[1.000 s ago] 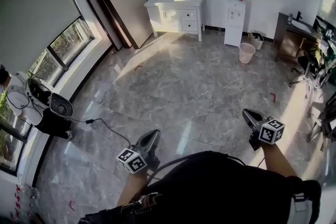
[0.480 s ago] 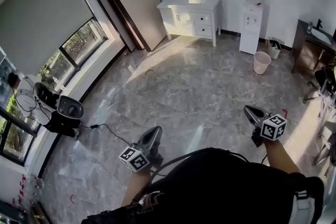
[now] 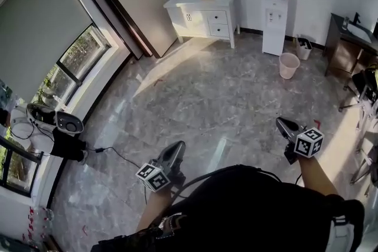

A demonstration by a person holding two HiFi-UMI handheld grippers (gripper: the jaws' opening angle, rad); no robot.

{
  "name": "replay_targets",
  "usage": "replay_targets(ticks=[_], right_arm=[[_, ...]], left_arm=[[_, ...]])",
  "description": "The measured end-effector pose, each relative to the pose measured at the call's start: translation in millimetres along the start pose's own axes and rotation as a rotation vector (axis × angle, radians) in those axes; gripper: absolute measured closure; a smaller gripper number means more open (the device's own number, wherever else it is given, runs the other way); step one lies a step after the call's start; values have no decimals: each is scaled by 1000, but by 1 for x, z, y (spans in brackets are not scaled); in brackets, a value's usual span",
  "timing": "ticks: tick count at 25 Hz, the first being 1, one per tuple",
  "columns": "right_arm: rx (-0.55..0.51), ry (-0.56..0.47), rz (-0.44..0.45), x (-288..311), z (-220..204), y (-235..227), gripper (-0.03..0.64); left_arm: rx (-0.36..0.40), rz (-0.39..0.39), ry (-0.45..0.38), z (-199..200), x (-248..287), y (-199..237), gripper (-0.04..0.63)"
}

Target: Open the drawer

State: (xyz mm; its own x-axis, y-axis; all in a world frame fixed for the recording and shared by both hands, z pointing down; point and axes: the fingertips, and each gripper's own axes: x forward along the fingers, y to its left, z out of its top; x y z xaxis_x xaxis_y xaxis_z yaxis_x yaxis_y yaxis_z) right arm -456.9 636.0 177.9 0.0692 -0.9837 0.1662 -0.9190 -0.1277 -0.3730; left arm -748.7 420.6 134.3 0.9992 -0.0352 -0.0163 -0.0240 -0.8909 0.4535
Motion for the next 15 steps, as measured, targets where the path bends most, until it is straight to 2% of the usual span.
replay_targets(ticks=[3,8,12,15], right_arm=[[14,-15,-61,-6,6,-25,615],[16,-34,-170,-2,23,-55,615],[15,-69,-288,-1,44,-82,615],[16,-80,-345,17,54,-87,615]], left_arm=[[-9,-41,26,1,34,8,595],[-27,-154,70,8,97,34,595],[-41,-266,107,19,164,62,595],[-42,-345,120,37,202,87,595]])
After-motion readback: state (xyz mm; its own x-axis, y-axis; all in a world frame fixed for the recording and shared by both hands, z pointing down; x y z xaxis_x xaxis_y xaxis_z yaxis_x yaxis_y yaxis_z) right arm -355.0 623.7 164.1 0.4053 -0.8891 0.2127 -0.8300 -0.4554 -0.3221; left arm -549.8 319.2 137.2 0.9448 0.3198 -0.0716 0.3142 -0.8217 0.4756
